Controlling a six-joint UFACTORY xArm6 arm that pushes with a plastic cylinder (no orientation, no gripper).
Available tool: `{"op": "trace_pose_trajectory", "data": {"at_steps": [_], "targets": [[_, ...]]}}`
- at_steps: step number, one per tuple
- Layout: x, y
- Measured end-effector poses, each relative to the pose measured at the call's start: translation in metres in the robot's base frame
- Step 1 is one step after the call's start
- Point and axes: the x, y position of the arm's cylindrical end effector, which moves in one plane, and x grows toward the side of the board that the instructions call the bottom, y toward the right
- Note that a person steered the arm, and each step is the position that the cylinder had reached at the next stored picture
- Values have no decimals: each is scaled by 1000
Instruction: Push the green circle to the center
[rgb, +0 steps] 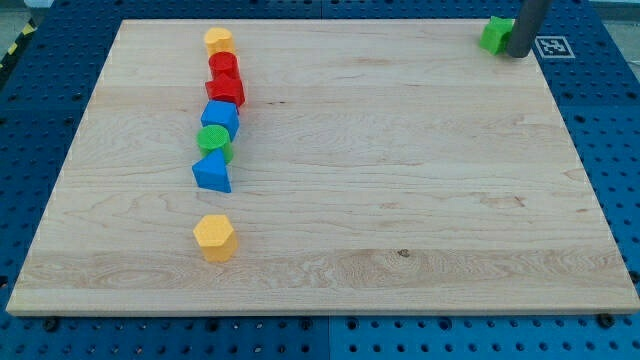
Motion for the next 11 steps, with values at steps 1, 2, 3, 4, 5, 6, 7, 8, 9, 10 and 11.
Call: {"op": "trace_pose_trajectory", "data": {"at_steps": [1,2,3,4,5,6,7,8,9,10,11], "targets": [[32,-4],[133,-46],[230,-108],[289,-184],[295,-276],[289,-331],[287,-351],[262,-352],[256,-397],[251,-466],[204,-481]]}}
